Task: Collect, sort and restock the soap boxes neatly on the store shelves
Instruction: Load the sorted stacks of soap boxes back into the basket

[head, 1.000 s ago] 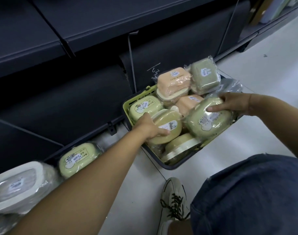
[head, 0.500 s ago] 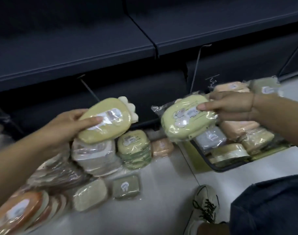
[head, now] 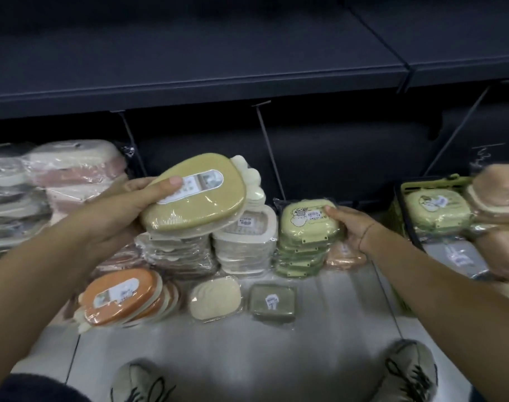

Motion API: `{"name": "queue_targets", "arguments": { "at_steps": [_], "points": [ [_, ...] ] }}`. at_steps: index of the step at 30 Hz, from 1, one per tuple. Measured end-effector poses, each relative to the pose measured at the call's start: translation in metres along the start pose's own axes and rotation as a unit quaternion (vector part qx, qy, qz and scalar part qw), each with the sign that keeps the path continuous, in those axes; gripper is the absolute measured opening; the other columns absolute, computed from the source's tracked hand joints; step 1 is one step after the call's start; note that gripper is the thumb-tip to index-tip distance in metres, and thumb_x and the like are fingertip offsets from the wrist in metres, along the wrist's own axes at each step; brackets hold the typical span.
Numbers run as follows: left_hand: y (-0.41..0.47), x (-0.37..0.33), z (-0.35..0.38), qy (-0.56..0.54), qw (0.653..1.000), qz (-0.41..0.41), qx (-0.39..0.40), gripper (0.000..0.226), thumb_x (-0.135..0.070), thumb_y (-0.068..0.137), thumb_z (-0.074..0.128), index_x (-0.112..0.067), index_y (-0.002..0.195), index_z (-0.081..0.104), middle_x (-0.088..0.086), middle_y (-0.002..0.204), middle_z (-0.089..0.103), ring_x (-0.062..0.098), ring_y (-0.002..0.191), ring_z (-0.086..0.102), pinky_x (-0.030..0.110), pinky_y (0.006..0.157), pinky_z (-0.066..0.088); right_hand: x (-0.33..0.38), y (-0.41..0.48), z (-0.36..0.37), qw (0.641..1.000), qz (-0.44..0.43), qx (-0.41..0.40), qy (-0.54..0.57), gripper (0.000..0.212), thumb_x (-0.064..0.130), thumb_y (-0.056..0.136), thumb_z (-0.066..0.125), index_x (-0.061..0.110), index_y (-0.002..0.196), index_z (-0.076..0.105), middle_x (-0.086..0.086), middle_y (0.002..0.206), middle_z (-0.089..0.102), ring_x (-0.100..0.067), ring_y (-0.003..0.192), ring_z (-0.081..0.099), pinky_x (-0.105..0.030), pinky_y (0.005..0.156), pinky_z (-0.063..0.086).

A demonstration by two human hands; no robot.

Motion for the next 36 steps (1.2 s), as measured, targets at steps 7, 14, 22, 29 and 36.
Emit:
{"name": "queue_targets", "arguments": {
  "at_steps": [7, 14, 22, 29, 36],
  "points": [
    [-0.009, 0.031, -0.008, -0.010, 0.997, -0.076, 0.002, 0.097, -0.052, 0.025, 0.096, -0.010, 0.110, 0.072, 0.013, 0.110, 0.073, 0.024, 0.099, 0.070, 0.033, 0.085, 0.057, -0.008, 0.015, 0.002, 0.991, -0.022, -0.063, -0.116, 0.074, 0.046, 0.075, 0.077, 0.015, 0.137, 0.050, -0.007, 0.129, 0.061, -0.025, 0.113, 0.060, -0.043, 0.105, 0.045],
    [-0.029, 0.052, 0.053, -0.053, 0.987, -0.140, 0.055, 0.048, -0.037, 0.069, 0.068, -0.011, 0.109, 0.070, 0.013, 0.107, 0.073, 0.023, 0.086, 0.070, 0.034, 0.072, 0.059, 0.033, -0.082, 0.001, 0.952, -0.190, -0.220, -0.102, 0.072, 0.050, 0.082, 0.069, 0.017, 0.140, 0.041, -0.007, 0.144, 0.037, -0.024, 0.128, 0.044, -0.042, 0.109, 0.038],
    [-0.053, 0.088, 0.179, -0.142, 0.968, -0.161, 0.133, 0.041, -0.021, 0.079, 0.067, 0.000, 0.114, 0.068, 0.020, 0.111, 0.071, 0.030, 0.098, 0.069, 0.037, 0.084, 0.057, -0.043, -0.194, 0.082, 0.981, -0.072, 0.119, 0.139, 0.093, 0.066, 0.051, 0.083, 0.021, 0.128, 0.056, -0.007, 0.121, 0.068, -0.023, 0.109, 0.066, -0.042, 0.099, 0.049],
    [-0.045, 0.123, 0.238, 0.076, 0.982, -0.125, 0.123, 0.044, -0.041, 0.076, 0.081, -0.020, 0.106, 0.055, -0.003, 0.106, 0.065, 0.019, 0.102, 0.061, 0.031, 0.078, 0.051, -0.082, -0.174, -0.012, 0.963, -0.030, 0.020, 0.265, 0.108, 0.042, 0.030, 0.098, 0.009, 0.126, 0.061, -0.014, 0.119, 0.068, -0.026, 0.103, 0.068, -0.034, 0.081, 0.059],
    [0.037, 0.066, 0.247, 0.528, 0.811, 0.242, 0.072, 0.062, -0.049, 0.100, 0.041, -0.017, 0.152, 0.028, 0.005, 0.160, 0.018, 0.022, 0.148, 0.014, 0.034, 0.119, 0.008, -0.107, -0.135, -0.096, 0.998, 0.067, -0.006, 0.007, 0.057, 0.026, 0.070, 0.085, 0.011, 0.118, 0.059, -0.010, 0.101, 0.072, -0.021, 0.085, 0.068, -0.028, 0.061, 0.053]
  ]
}}
Point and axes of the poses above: each hand's wrist, its own y-axis towards the middle knuckle, its own z-axis out of the palm, x = y × z, the point moved 9 cm from there along y, towards the middle knuckle
